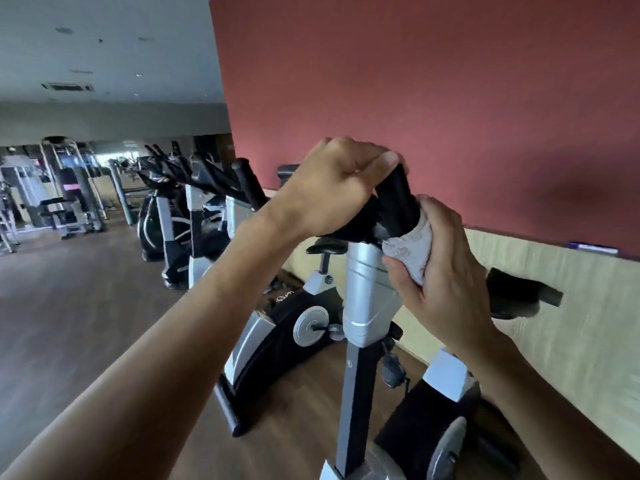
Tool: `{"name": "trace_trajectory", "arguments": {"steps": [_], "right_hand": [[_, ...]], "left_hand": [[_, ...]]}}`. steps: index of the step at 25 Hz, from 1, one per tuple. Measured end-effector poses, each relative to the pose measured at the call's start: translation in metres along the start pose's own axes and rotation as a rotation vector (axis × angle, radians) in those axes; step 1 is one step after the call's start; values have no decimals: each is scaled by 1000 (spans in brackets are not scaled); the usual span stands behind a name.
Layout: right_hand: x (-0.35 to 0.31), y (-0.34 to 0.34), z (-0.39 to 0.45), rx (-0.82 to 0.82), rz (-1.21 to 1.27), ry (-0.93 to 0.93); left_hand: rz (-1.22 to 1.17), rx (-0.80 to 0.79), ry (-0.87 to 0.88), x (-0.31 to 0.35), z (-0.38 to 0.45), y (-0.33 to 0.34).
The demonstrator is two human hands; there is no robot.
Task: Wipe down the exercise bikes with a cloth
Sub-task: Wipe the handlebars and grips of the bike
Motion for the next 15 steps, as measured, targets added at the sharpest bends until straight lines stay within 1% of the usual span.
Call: {"name": "trace_trajectory", "arguments": {"steps": [5, 9, 13, 15], "right_hand": [[-17, 13, -3, 133, -212, 126], [-25, 19, -1, 171, -306, 149], [-26, 28, -2, 245, -371, 124], [-30, 31, 4, 268, -418, 143]], "left_hand": [[-147, -96, 49, -15, 7, -4], [-221, -146, 101, -22, 10, -4], [-285, -144, 187, -32, 9, -1], [-294, -198, 221, -37, 15, -2]]}}
Point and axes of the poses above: each hand's wrist, its own z-axis towards the middle knuckle, its own y-axis out of the palm, x = y × z, the point moved 1 cm from there along z, towards the middle knuckle, and after that the axes turned 7 degrees about -x, right-handed, at the moved point
